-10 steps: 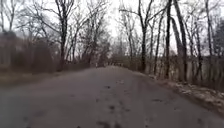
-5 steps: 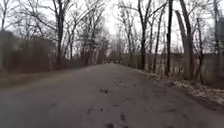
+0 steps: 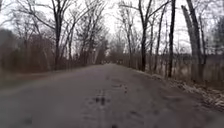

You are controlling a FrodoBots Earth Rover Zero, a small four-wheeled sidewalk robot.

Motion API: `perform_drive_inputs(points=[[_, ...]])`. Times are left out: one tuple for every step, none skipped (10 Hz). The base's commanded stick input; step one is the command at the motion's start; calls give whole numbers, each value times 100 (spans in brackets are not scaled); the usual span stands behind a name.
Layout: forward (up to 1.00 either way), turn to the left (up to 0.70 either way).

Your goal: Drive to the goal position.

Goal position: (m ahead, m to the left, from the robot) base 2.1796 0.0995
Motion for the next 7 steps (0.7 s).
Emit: perform_drive_inputs(points=[[100,0],[100,0],[100,0],[100,0],[100,0],[100,0],[100,0]])
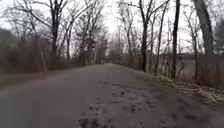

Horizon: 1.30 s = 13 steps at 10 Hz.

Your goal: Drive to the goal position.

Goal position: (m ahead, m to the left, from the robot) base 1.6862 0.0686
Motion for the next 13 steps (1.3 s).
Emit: perform_drive_inputs(points=[[100,0],[100,0],[100,0],[100,0],[100,0],[100,0],[100,0],[100,0],[100,0],[100,0],[96,0],[67,0],[37,0]])
